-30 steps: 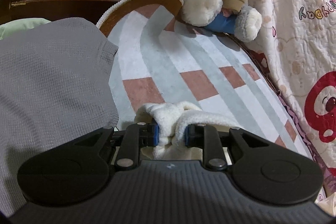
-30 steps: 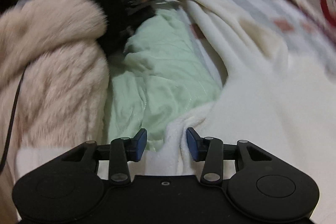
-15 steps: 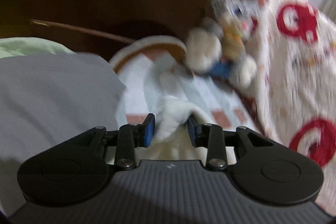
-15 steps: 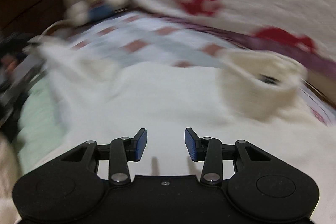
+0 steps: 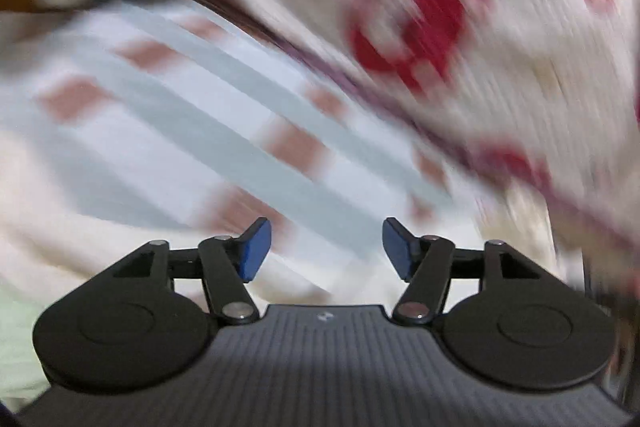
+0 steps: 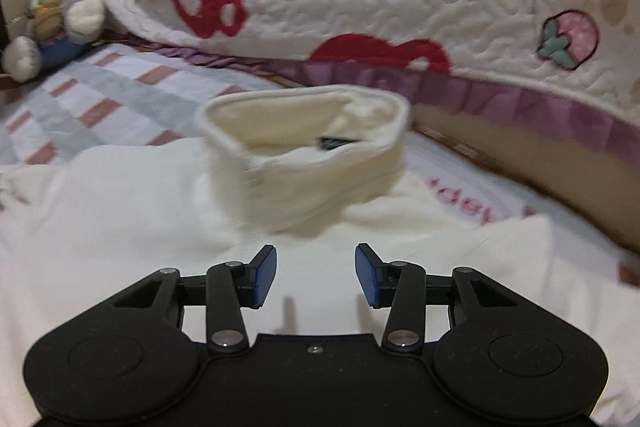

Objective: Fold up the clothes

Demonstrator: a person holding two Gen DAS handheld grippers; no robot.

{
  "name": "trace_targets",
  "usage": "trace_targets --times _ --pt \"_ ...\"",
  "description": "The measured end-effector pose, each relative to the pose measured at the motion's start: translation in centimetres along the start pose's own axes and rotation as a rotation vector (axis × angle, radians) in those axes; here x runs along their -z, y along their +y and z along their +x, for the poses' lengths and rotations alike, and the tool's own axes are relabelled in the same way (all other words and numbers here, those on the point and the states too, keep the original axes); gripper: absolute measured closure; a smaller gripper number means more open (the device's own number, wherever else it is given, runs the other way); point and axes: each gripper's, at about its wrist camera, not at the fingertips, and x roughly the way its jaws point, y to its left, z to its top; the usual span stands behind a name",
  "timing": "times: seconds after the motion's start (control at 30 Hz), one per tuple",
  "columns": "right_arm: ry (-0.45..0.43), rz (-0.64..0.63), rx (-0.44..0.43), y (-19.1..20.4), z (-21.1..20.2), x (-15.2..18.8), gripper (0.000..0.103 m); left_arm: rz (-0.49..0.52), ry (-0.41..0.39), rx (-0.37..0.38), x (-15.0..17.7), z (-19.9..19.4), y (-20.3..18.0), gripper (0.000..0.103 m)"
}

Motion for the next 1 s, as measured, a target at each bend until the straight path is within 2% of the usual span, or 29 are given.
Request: trace_targets --times 0.13,0.23,0.27,0.3,0.4,0.47,0.57,0.67,0.8,0.83,0.87,0.9,0.93,1.0 --pt "-0.005 0.009 0.049 -3.5 2.2 -0.6 0.054 0.251 0.188 0.011 0.6 6.6 -6.8 0.037" --pt "-0.017 -0.033 0.042 -5.5 3.5 -1.4 0.054 0.439 0.208 -0.090 1.4 9.5 -10.3 0.036" --pt "-0.008 -0.067 0.053 -5.9 3.8 -1.5 0.054 0.466 0.196 -0.118 1.8 10.0 -10.7 0.035" --pt "0.004 -0.099 0.066 -6.3 4.1 -1.6 0.054 0.461 0.186 -0.123 2.0 10.4 -10.6 0.035" --pt "0.096 -0.143 0.066 -8.4 4.8 -1.1 0.054 0.359 0.157 -0.086 2.6 10.8 -8.9 0.033" --pt "0.129 -0.141 0.029 -9.6 4.5 -0.7 0.054 0.294 0.143 -0.045 3.0 10.4 -7.6 0.032" --pt "0.161 -0.132 -0.032 -11.0 3.8 -0.1 0.054 0.272 0.133 0.001 3.1 10.0 -6.8 0.030" --pt "0.168 -0.173 -0.039 -10.7 4.0 -0.7 0.052 0.249 0.125 0.035 2.9 10.2 -6.4 0.027" --pt "0.171 -0.226 -0.037 -9.8 6.2 -1.7 0.038 0.221 0.102 0.021 3.1 10.8 -5.9 0.027" --pt "0.180 -0.239 -0.032 -9.4 6.7 -1.9 0.049 0.217 0.101 0.018 3.2 11.0 -5.8 0.026" --pt "0.193 -0.255 -0.023 -8.8 7.0 -2.0 0.080 0.213 0.099 0.016 3.3 11.1 -5.7 0.026" --pt "0.207 -0.270 -0.015 -8.1 7.3 -2.1 0.096 0.210 0.097 0.015 3.3 11.2 -5.7 0.026" --pt "0.221 -0.286 -0.007 -7.5 7.6 -2.1 0.097 0.210 0.094 0.015 3.3 11.1 -5.6 0.026" --pt "0.123 -0.237 0.035 -6.8 5.3 -2.9 0.099 0.221 0.090 0.016 3.3 10.9 -5.8 0.026"
